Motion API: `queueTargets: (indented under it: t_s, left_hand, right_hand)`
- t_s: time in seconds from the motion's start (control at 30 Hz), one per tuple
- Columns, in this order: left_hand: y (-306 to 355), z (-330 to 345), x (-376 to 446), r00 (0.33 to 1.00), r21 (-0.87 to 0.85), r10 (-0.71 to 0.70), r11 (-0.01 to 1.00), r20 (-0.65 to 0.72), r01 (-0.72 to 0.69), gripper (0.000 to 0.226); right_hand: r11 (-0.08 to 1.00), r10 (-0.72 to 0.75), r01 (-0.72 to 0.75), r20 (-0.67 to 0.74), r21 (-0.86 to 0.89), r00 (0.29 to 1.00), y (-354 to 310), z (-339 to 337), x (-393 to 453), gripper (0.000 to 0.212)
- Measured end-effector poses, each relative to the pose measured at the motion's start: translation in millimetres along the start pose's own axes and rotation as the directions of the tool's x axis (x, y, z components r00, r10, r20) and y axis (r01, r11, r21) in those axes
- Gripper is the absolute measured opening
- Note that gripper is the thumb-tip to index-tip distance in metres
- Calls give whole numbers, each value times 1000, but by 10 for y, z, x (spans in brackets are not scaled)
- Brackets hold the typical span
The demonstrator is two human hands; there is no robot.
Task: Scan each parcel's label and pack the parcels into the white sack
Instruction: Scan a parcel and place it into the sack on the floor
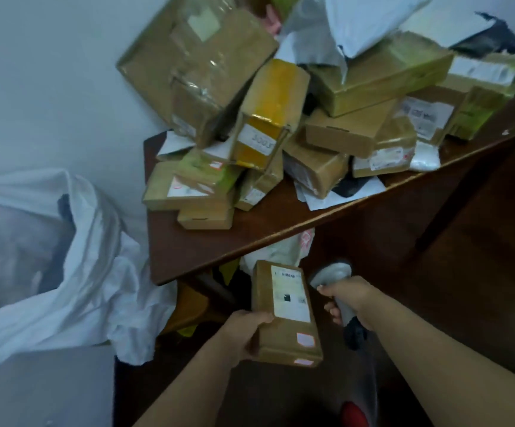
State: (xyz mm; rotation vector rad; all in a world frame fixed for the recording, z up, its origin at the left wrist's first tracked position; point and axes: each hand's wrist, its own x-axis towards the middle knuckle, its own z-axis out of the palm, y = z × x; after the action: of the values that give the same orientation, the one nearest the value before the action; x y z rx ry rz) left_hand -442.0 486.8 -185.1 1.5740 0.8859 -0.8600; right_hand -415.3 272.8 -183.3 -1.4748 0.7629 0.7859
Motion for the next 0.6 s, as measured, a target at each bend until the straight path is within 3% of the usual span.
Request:
queueTargets:
  t_s: [0.2, 0.3, 0.43, 0.6]
  left_hand:
    - [-334, -1022, -678, 996, 12, -17, 1000, -84, 18, 38]
    - [-388, -1591, -1097, 993, 35, 11, 999, -120, -7, 44]
    - [-386, -2260, -1728, 960, -71, 191, 975, -204, -209, 31]
    - [-284, -2599, -2281, 823, -175, 378, 858, -423, -484, 43]
  right_hand:
    - [957, 45, 59, 346, -283, 937, -357, 885, -663, 18]
    - [926, -1, 163, 429, -341, 903, -572, 1336, -967, 22]
    - [910, -221, 354, 472, -213, 853, -978, 1797, -1553, 35]
    - [871, -424, 491, 460, -30, 780, -1509, 2013, -2323, 32]
